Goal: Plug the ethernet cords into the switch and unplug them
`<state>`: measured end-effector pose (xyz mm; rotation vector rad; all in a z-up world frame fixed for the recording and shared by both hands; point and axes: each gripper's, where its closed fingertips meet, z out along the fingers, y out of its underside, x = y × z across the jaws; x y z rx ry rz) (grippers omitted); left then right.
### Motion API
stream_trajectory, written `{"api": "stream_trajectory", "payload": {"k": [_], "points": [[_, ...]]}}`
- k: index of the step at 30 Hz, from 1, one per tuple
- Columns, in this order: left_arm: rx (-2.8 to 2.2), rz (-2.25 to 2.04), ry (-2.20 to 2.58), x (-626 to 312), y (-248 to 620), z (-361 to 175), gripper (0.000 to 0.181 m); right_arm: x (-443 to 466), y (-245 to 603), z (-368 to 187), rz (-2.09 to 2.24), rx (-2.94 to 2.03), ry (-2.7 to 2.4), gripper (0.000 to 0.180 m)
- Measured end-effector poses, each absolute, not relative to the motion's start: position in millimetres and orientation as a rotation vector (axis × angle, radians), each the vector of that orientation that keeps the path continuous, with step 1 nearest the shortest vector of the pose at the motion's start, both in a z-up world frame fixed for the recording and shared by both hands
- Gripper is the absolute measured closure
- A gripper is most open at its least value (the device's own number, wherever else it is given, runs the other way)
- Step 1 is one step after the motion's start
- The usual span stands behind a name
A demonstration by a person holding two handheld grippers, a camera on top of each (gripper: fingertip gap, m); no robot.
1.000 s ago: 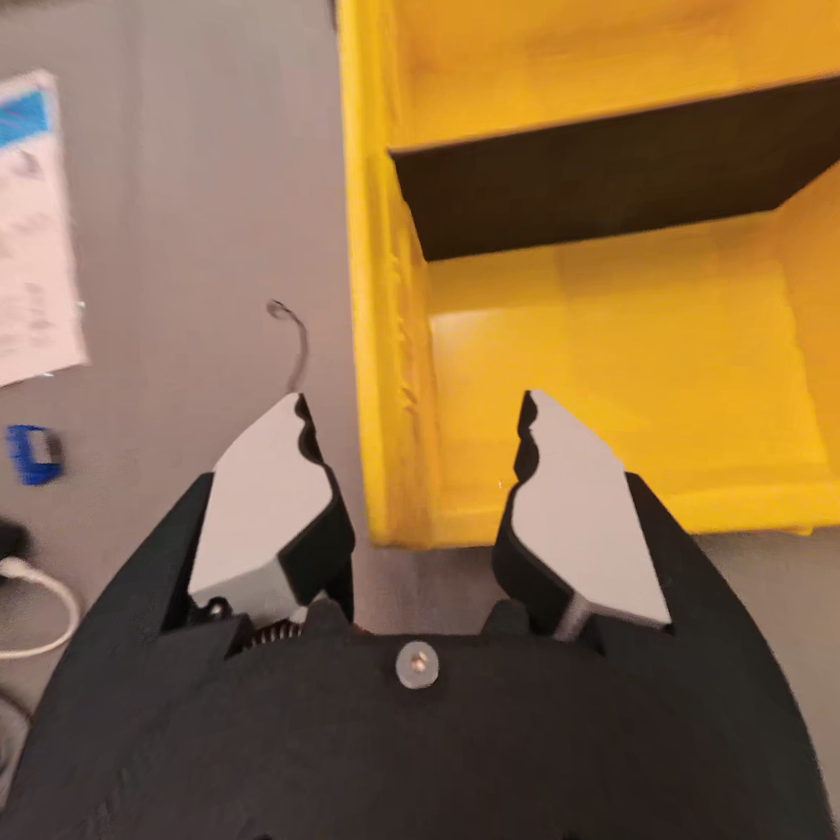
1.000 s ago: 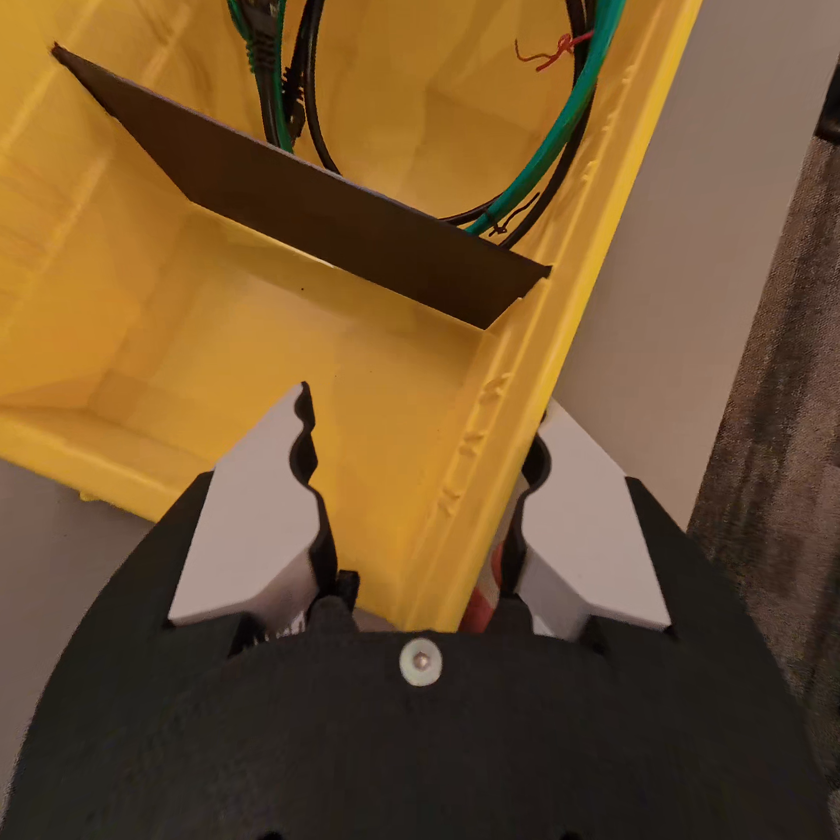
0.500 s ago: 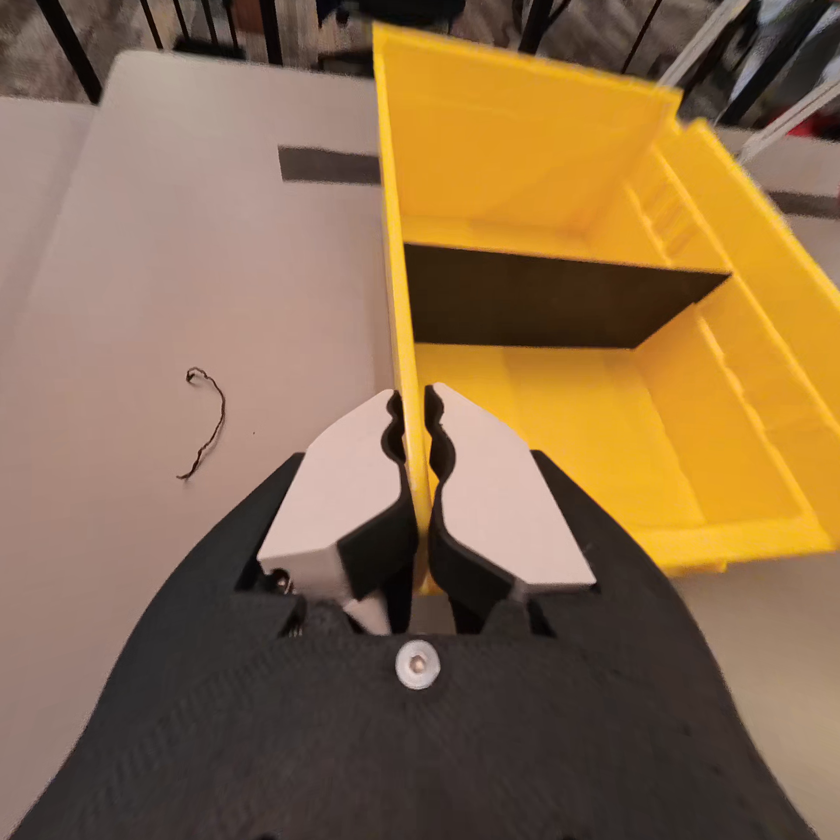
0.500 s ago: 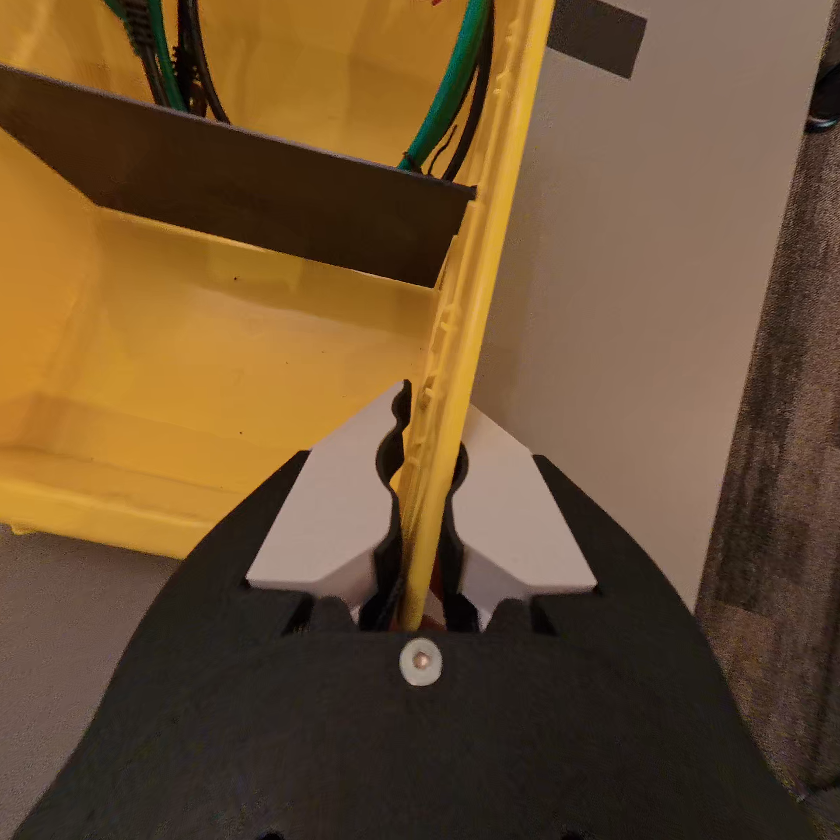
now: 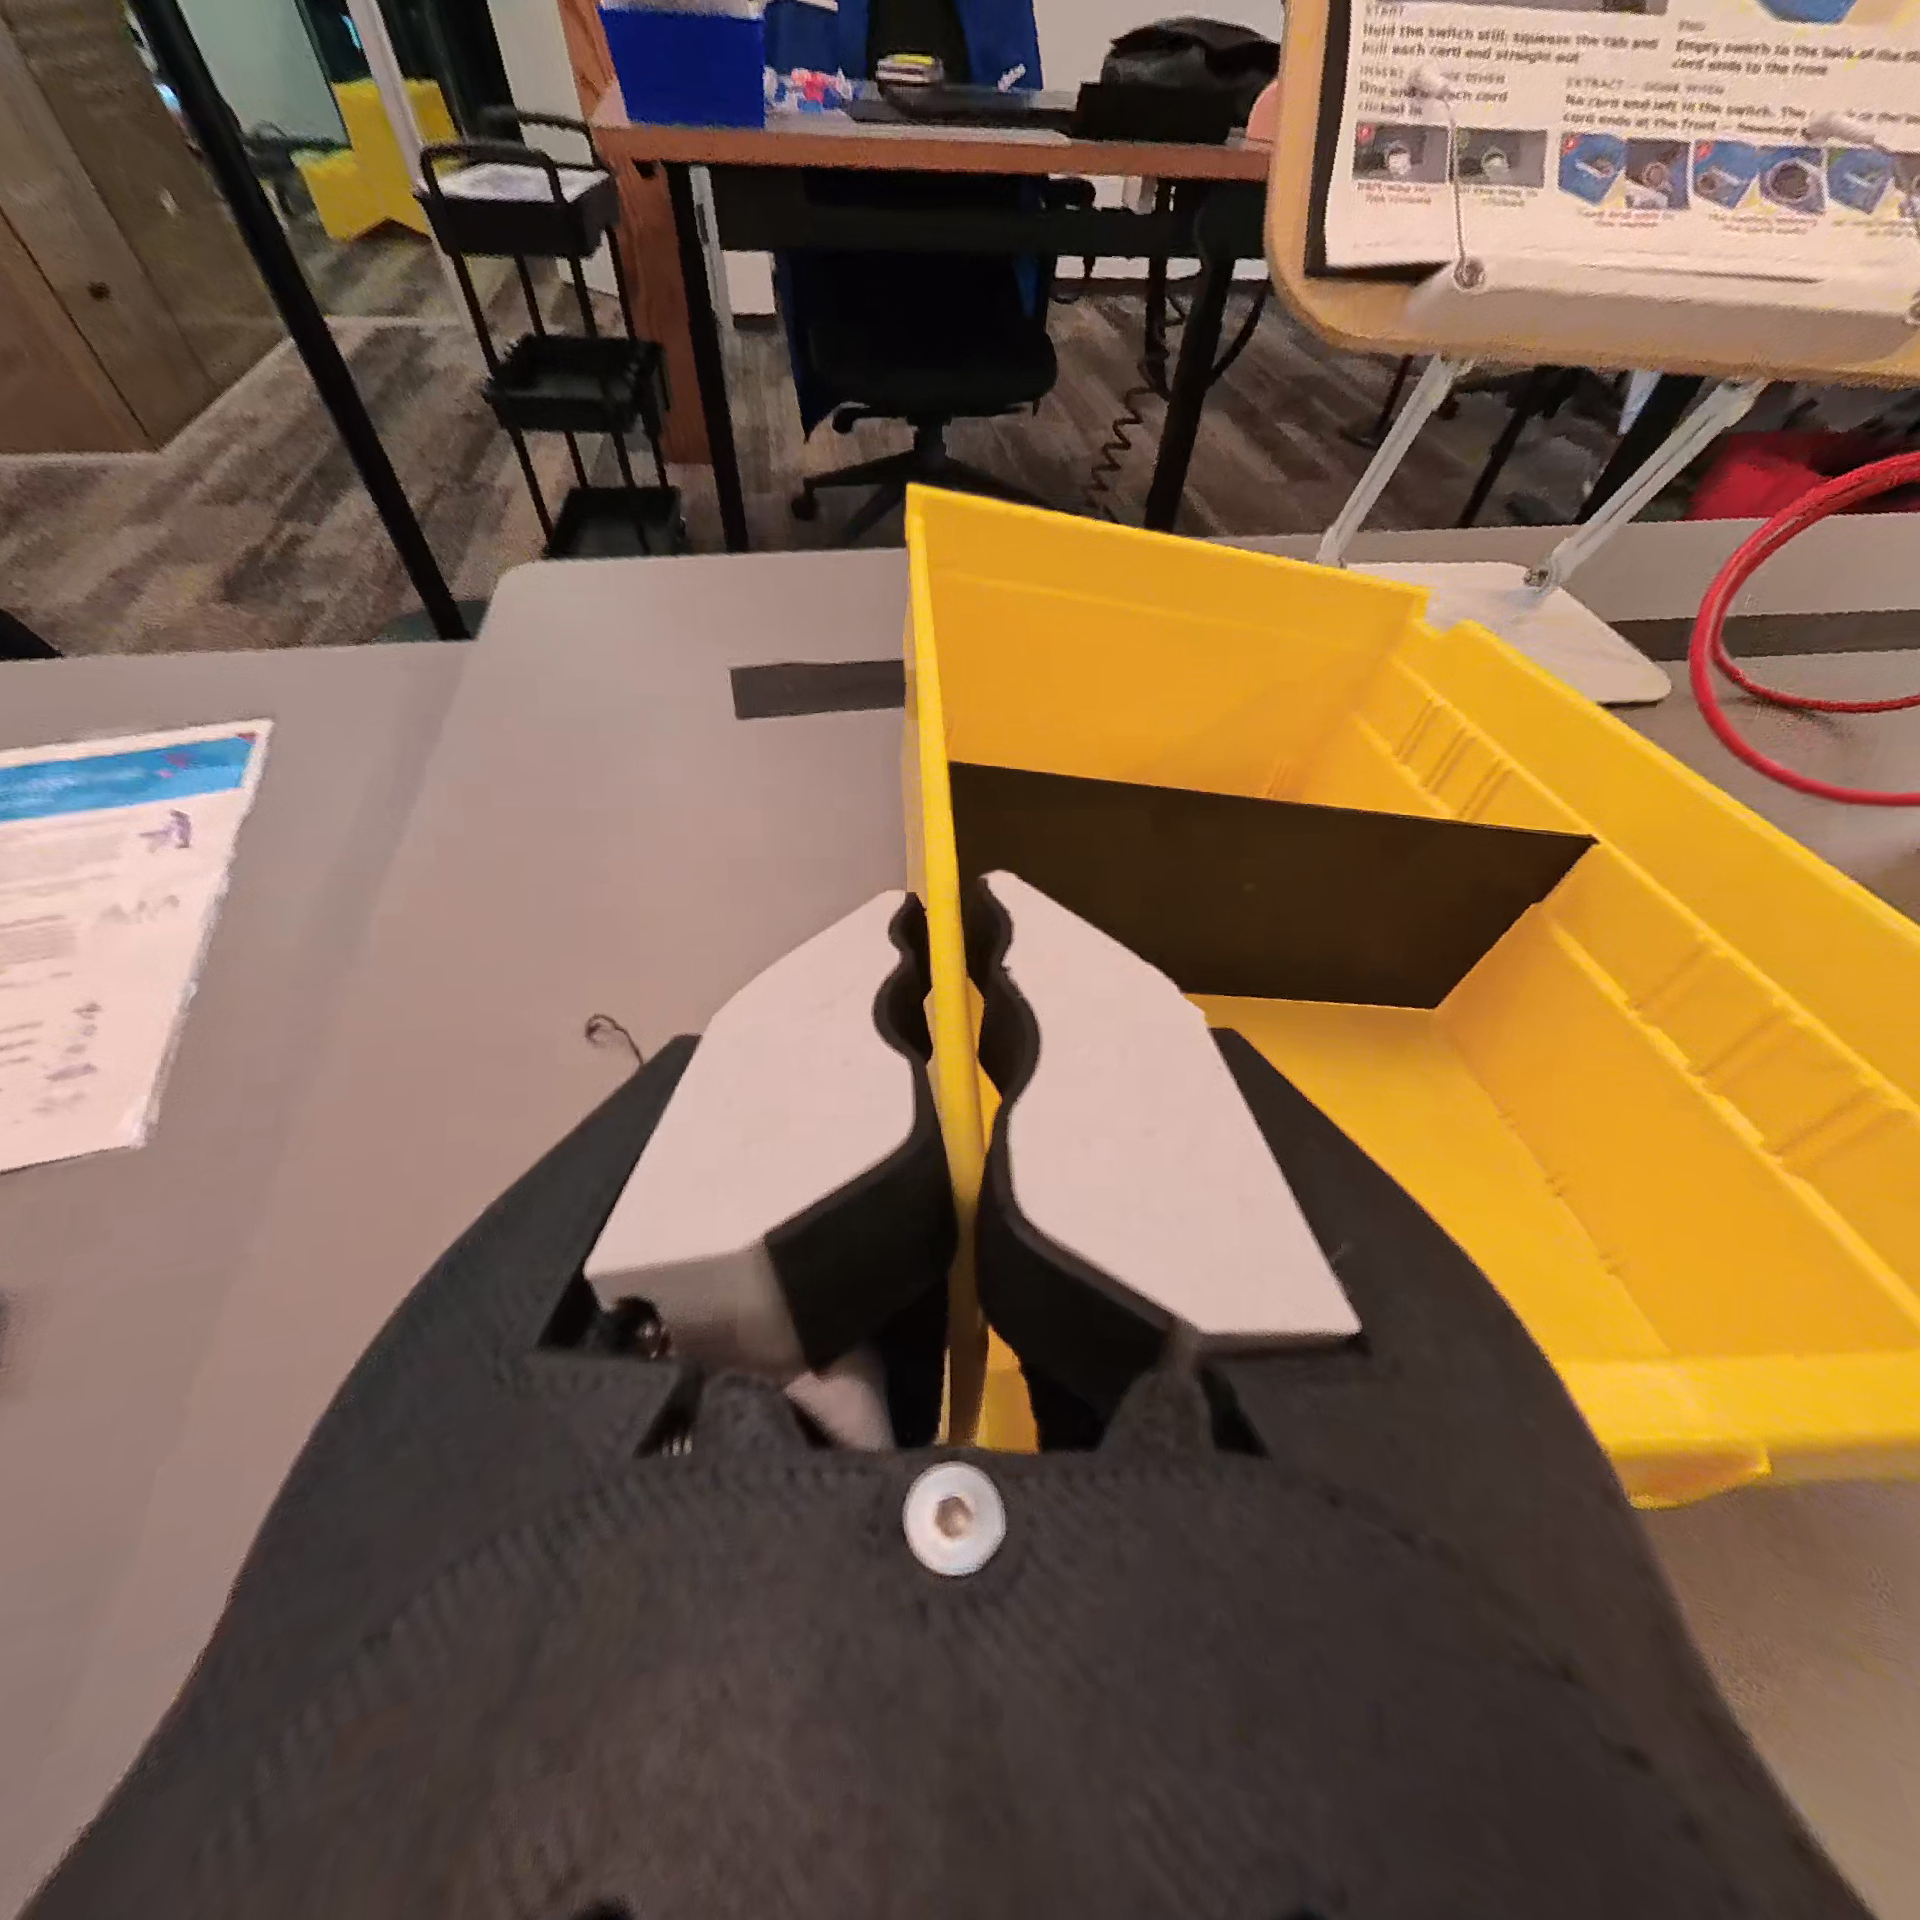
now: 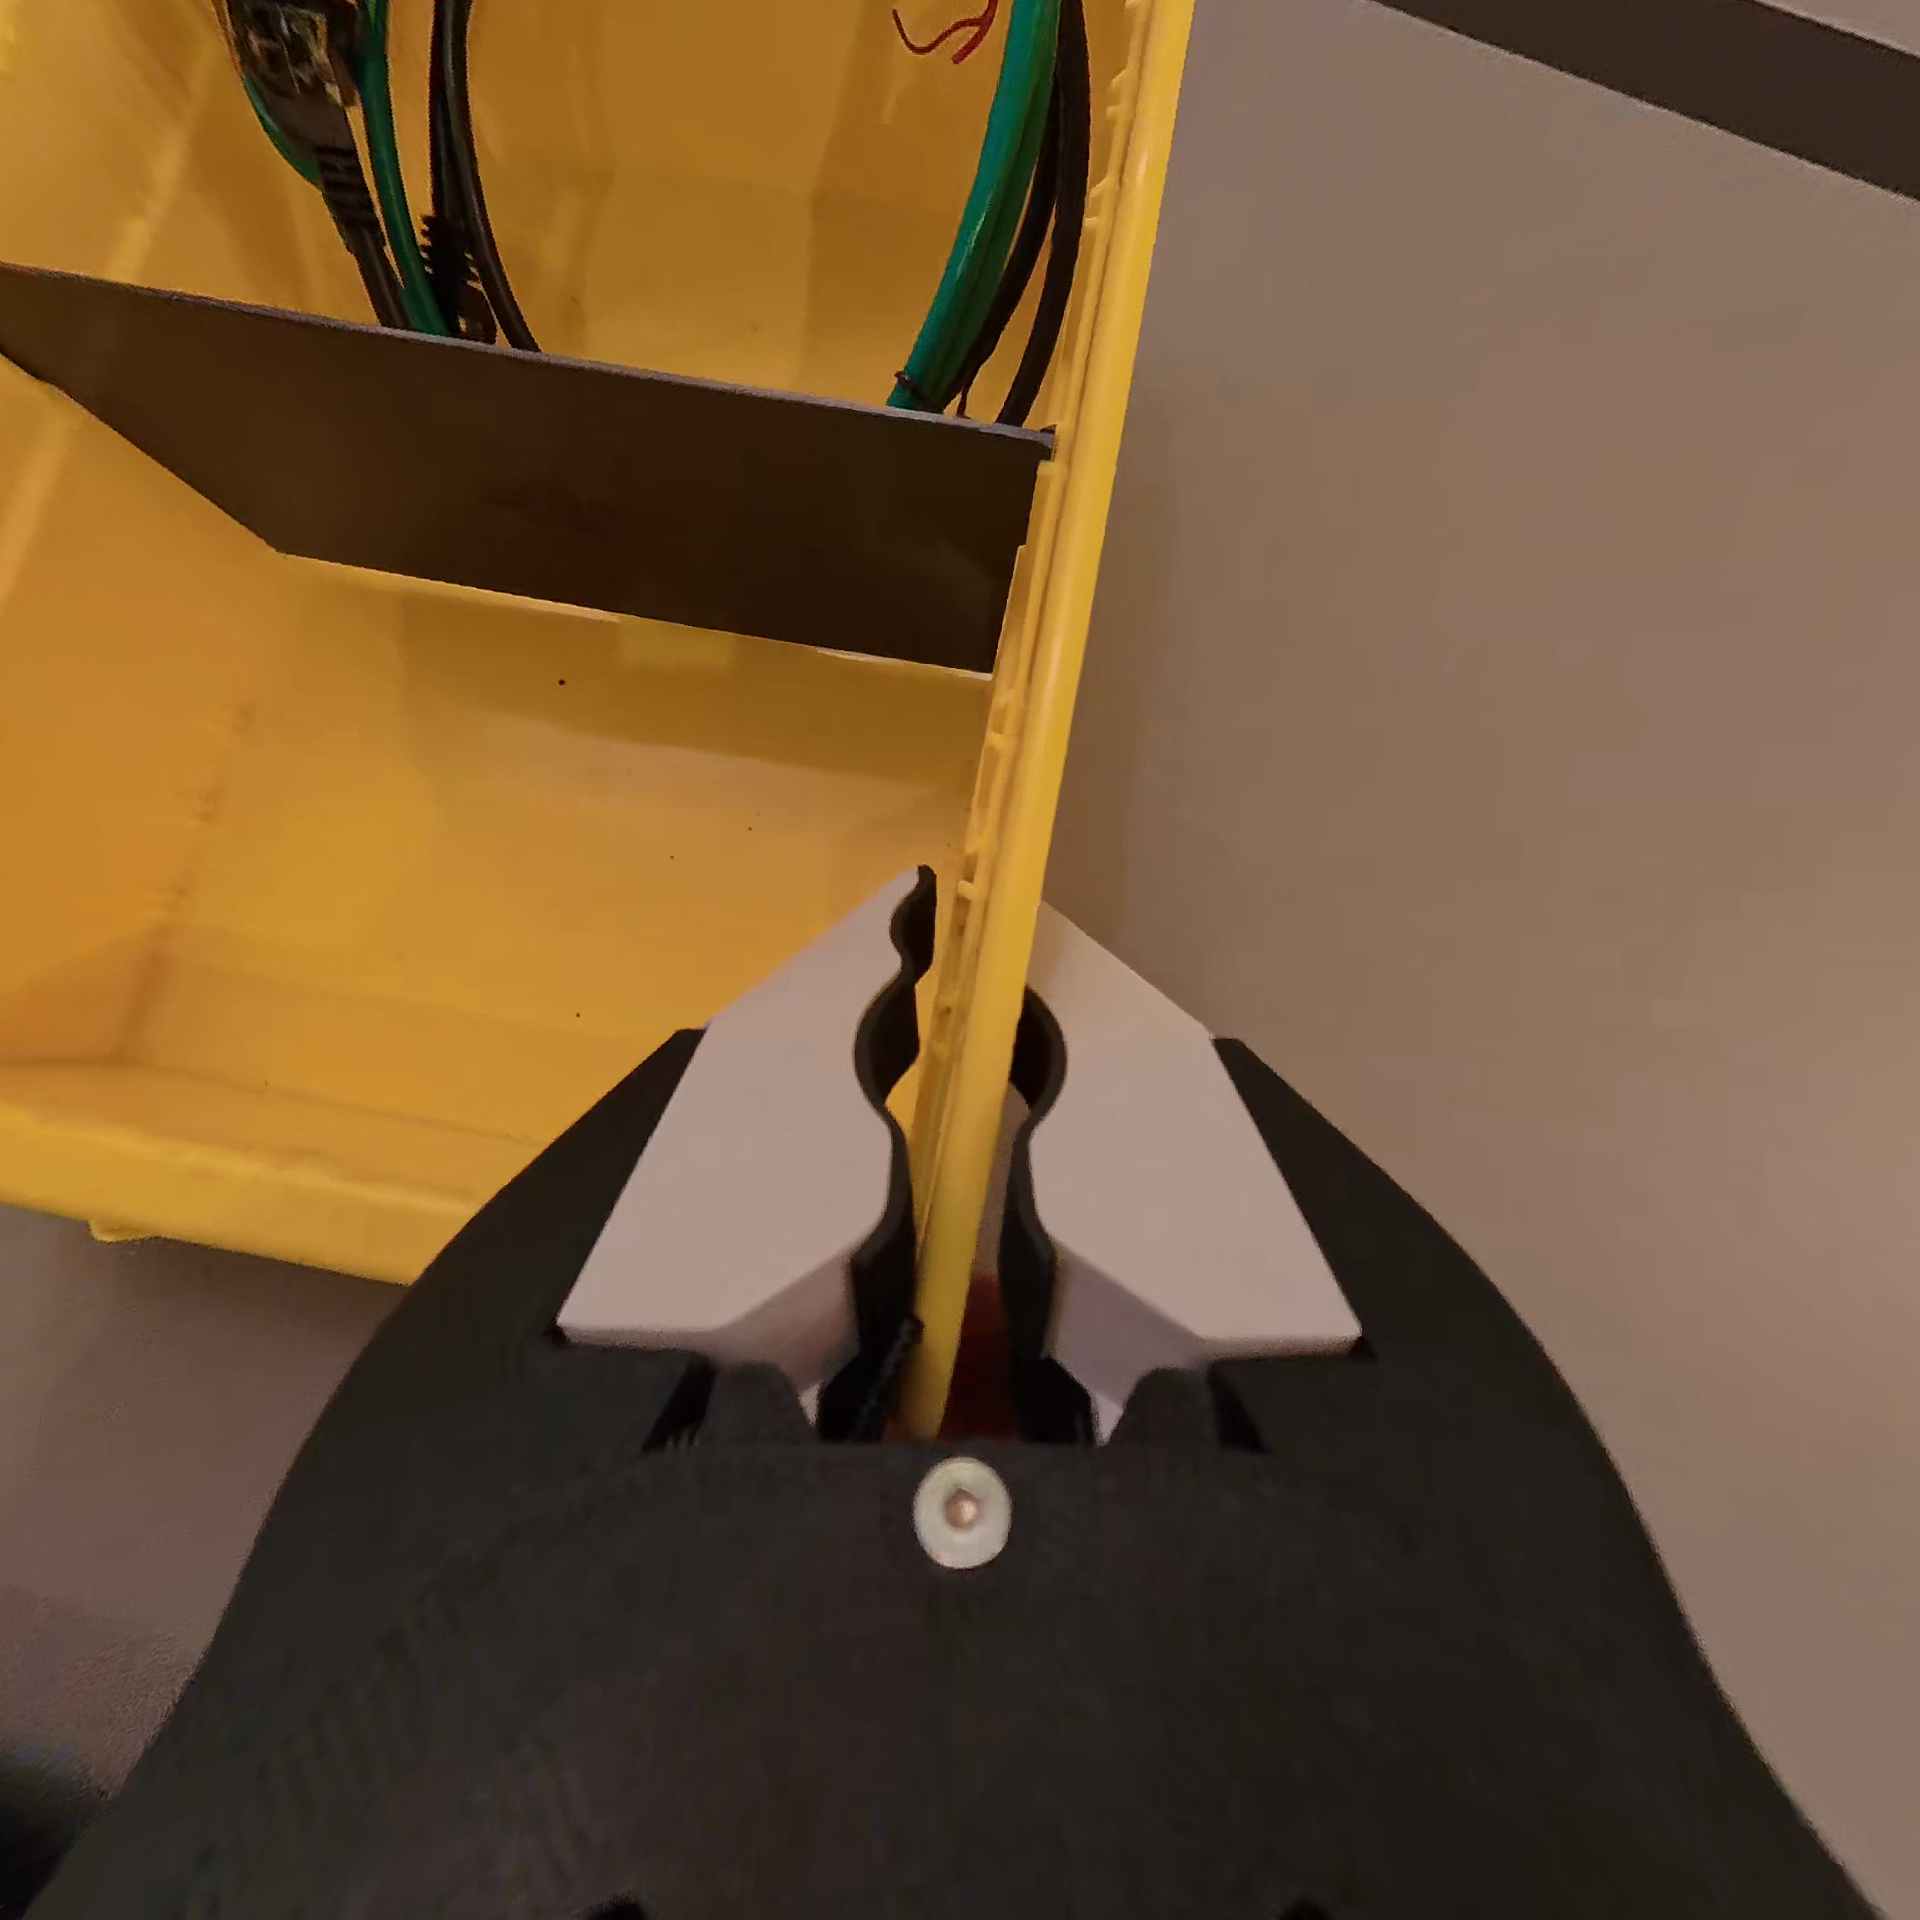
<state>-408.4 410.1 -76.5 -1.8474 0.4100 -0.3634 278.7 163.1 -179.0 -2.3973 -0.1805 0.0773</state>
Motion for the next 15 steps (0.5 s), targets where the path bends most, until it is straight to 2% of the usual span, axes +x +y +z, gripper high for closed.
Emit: {"api": "stream_trajectory", "payload": {"k": [1, 7, 11, 15], "points": [[-1.834, -0.368, 0.409, -410.0, 409.1, -71.9, 0.177, 268.2, 164.1, -178.8, 0.103, -2.388, -0.178, 0.172], [-1.724, -0.372, 0.359, -427.1, 401.1, -33.3, 0.177, 201.4, 174.5, -176.2, 0.189, -2.333, -0.228, 0.157], [-1.629, -0.426, 0.307, -437.5, 391.7, -3.5, 0.177, 146.4, 182.7, -174.5, 0.293, -2.300, -0.278, 0.139], [-1.562, -0.460, 0.286, -444.6, 382.8, 19.6, 0.177, 101.2, 193.1, -173.0, 0.325, -2.271, -0.321, 0.135]]}}
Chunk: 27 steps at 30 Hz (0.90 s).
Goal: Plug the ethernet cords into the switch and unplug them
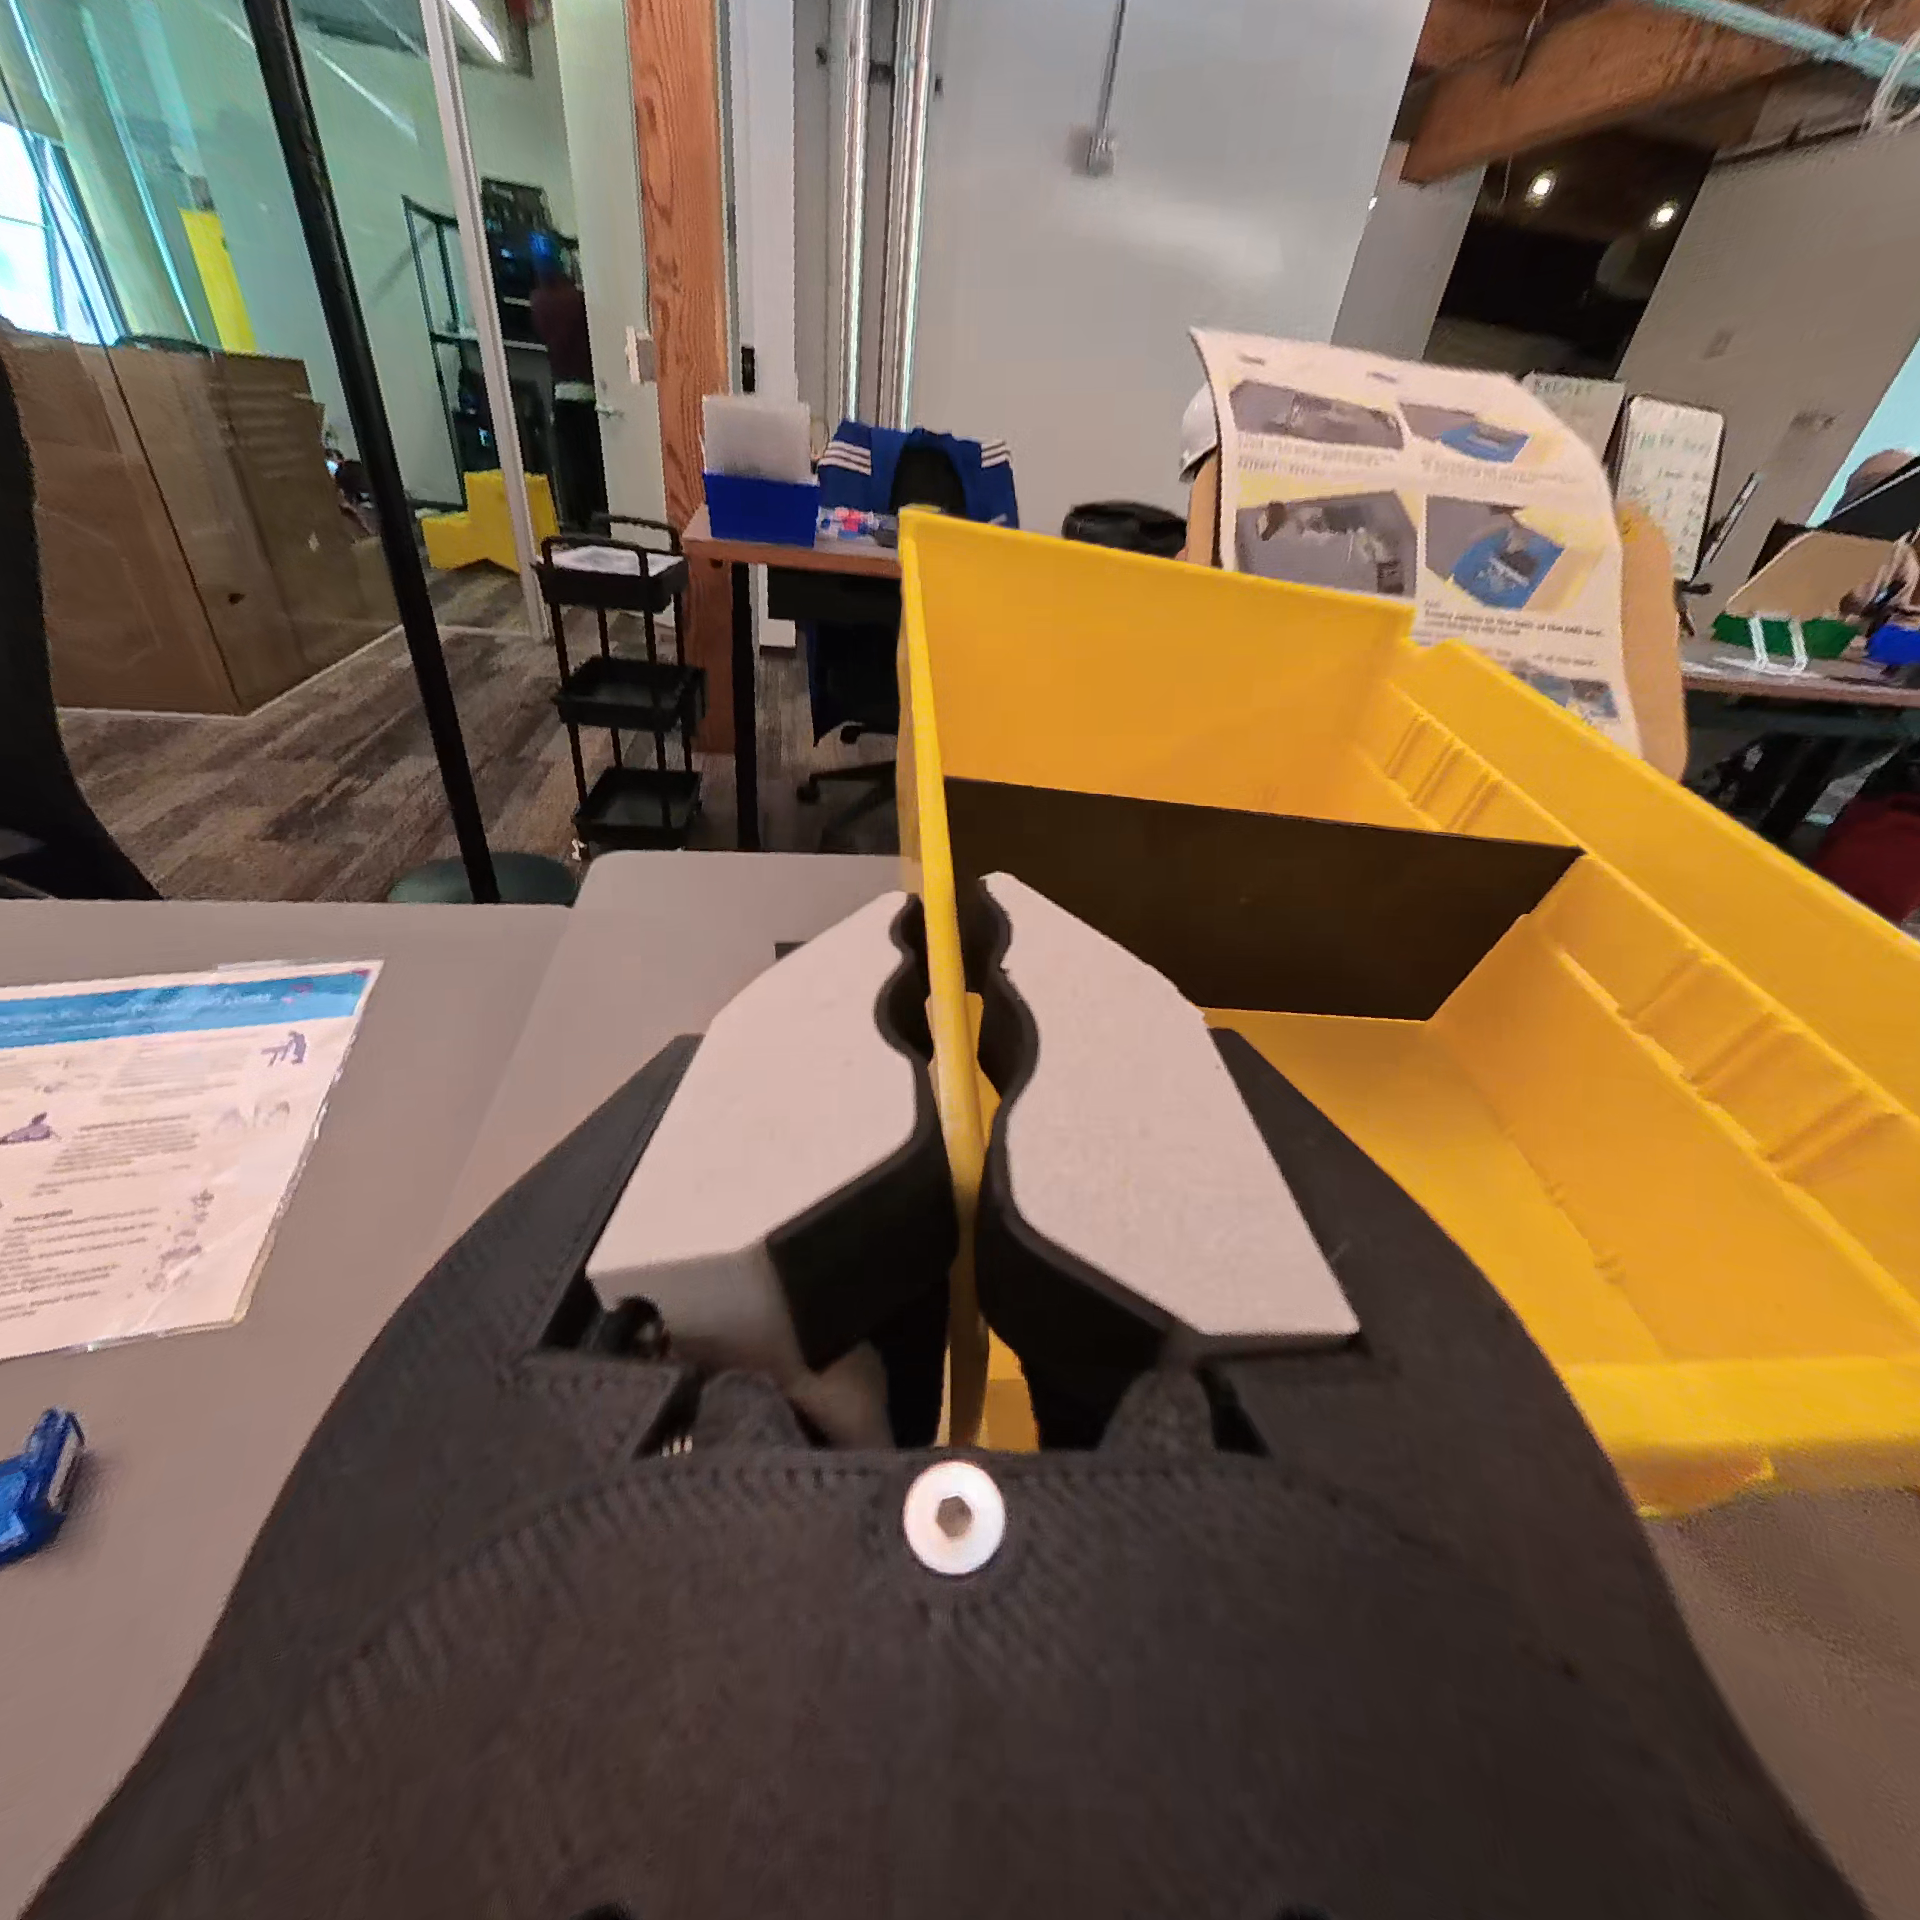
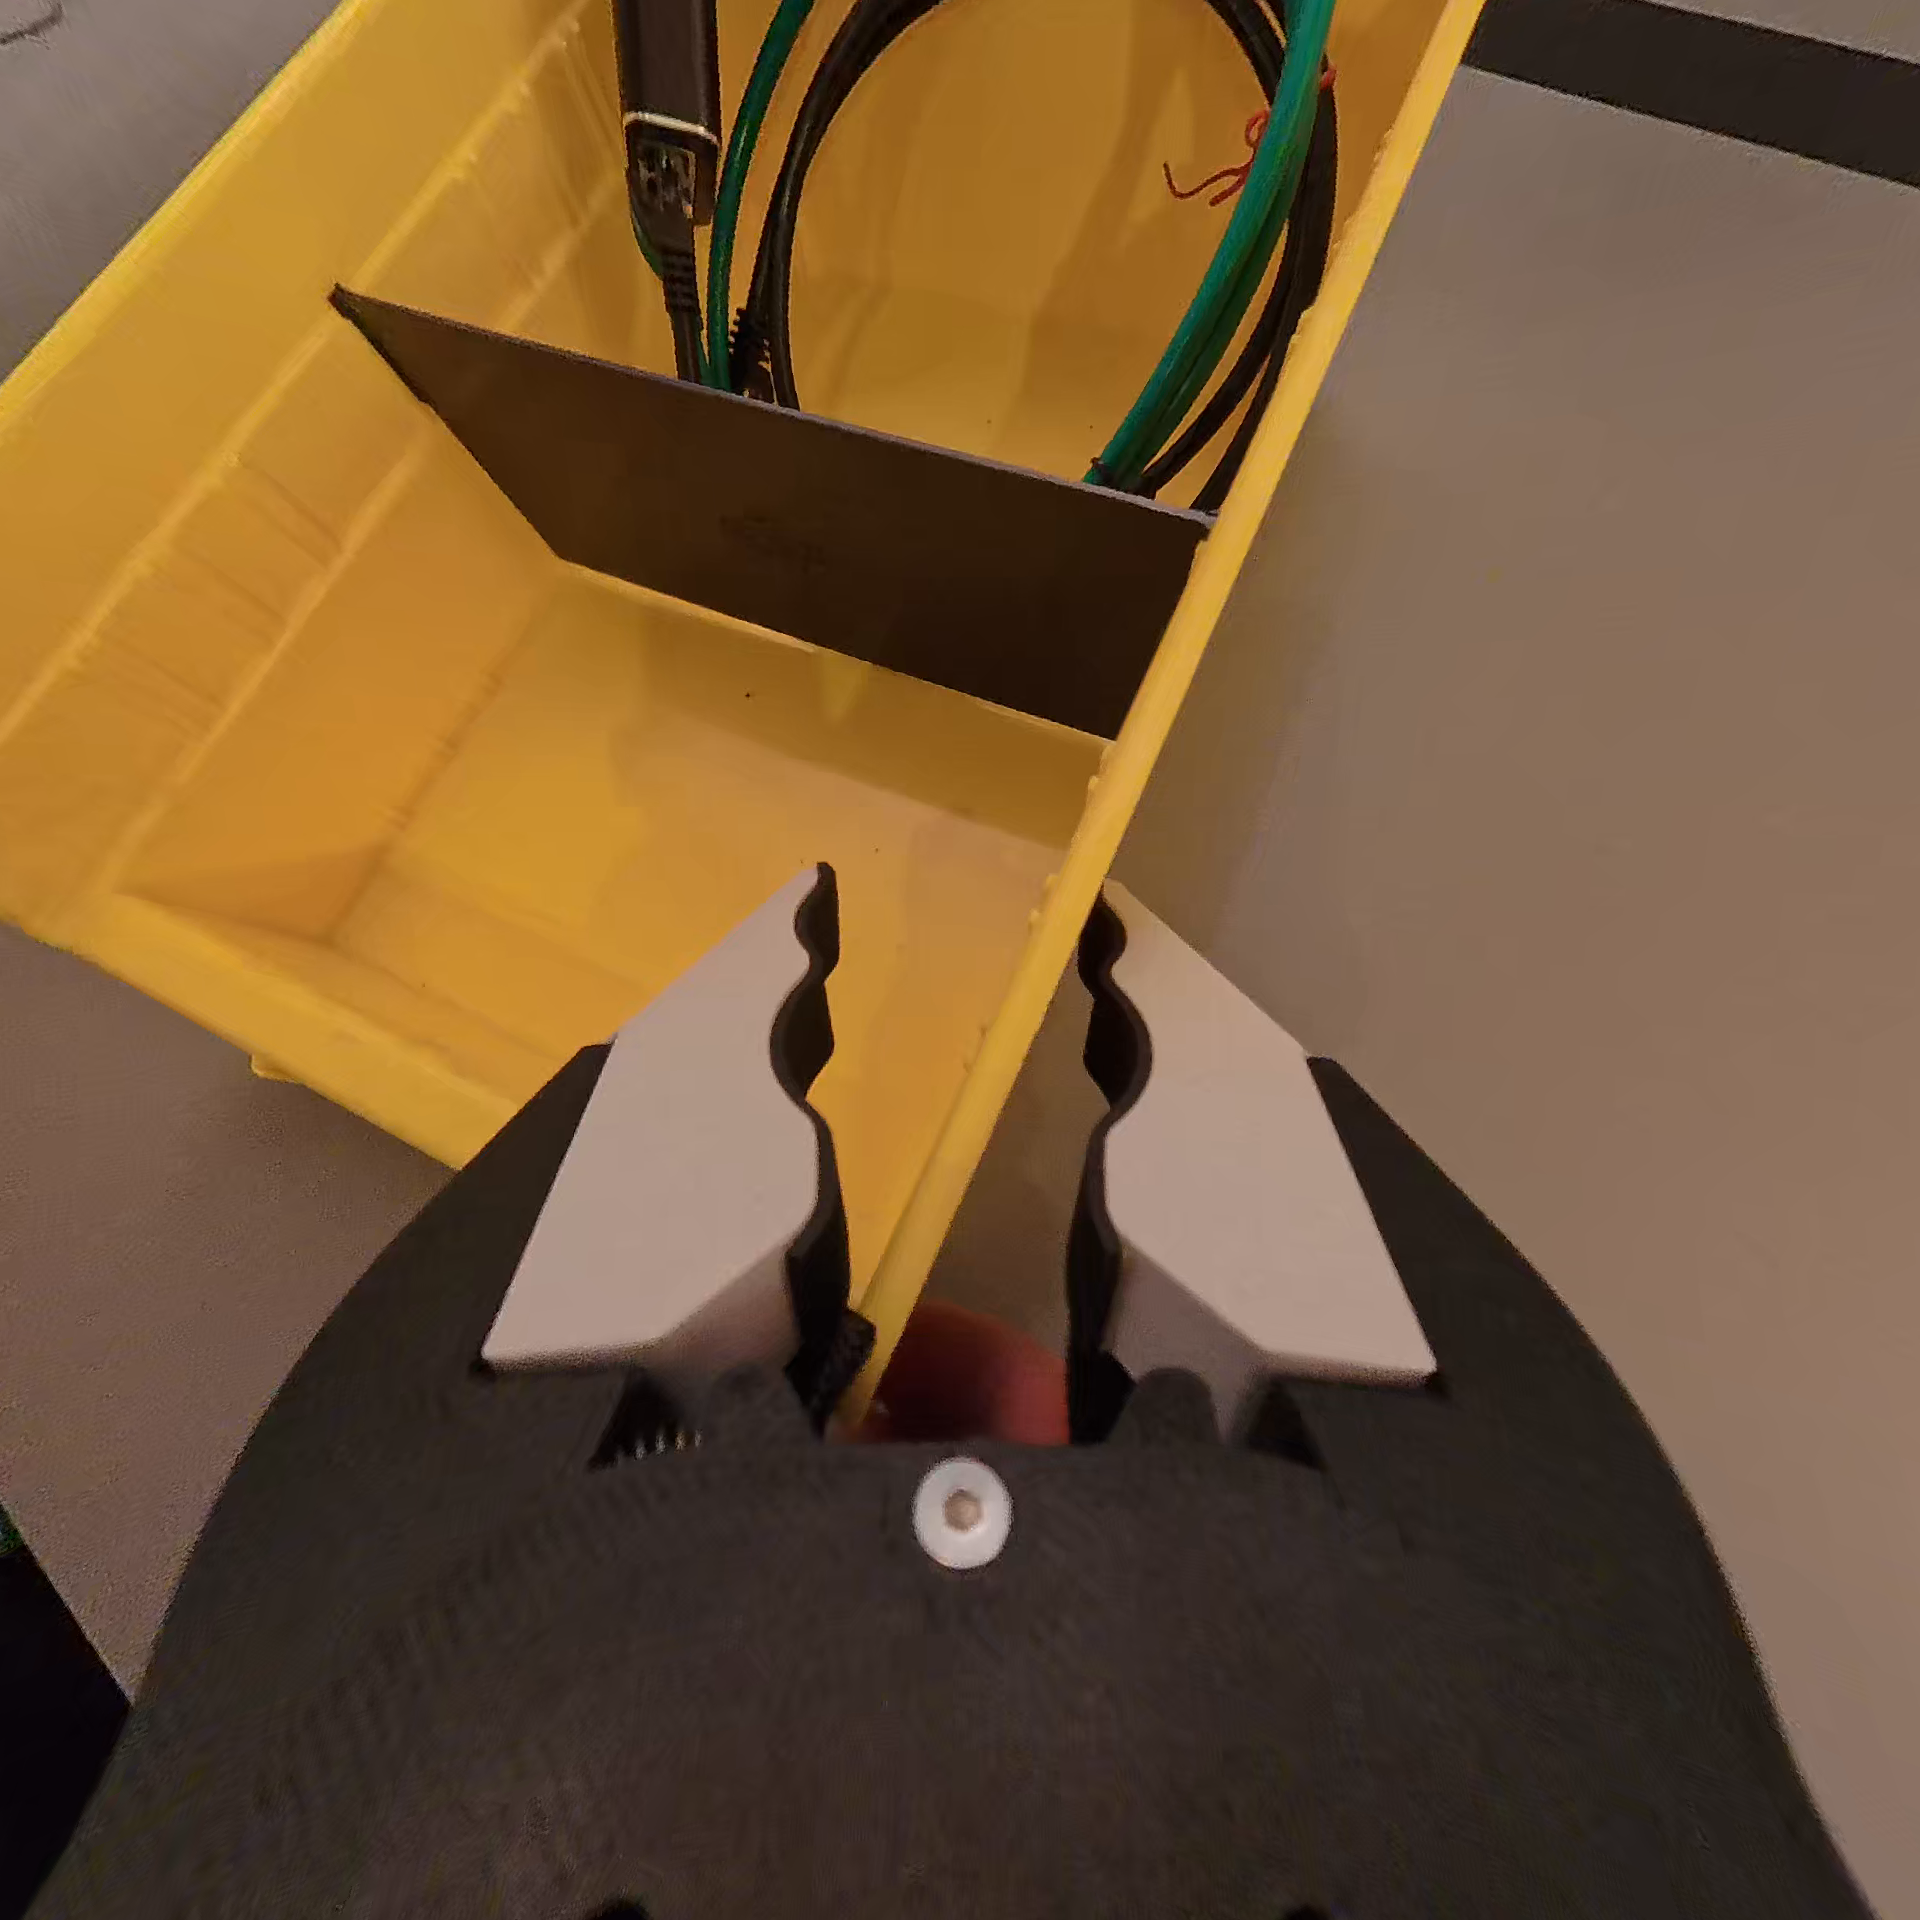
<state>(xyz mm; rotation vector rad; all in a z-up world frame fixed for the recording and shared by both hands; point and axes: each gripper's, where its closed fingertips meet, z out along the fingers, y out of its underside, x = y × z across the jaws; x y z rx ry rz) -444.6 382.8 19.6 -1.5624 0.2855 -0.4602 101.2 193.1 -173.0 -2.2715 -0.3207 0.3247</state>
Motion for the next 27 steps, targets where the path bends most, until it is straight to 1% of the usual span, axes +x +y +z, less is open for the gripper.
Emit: {"api": "stream_trajectory", "payload": {"k": [7, 13, 17, 20, 23, 27], "points": [[-1.512, -0.458, 0.298, -445.0, 373.6, 39.0, 0.177, 29.8, 215.8, -169.3, 0.426, -2.221, -0.364, 0.129], [-1.470, -0.470, 0.288, -447.3, 366.5, 53.5, 0.177, -42.0, 232.2, -173.6, 0.584, -2.185, -0.362, 0.103], [-1.430, -0.479, 0.283, -447.0, 358.9, 68.1, 0.178, -81.9, 250.1, -173.1, 0.605, -2.145, -0.385, 0.093], [-1.416, -0.483, 0.295, -442.2, 354.1, 76.5, 0.178, -108.9, 267.8, -172.9, 0.619, -2.123, -0.395, 0.091], [-1.404, -0.498, 0.313, -434.1, 351.3, 81.9, 0.178, -138.9, 285.9, -171.7, 0.653, -2.108, -0.401, 0.084], [-1.391, -0.539, 0.334, -419.5, 350.6, 84.4, 0.178, -181.4, 307.6, -172.8, 0.653, -2.091, -0.463, 0.085]]}}
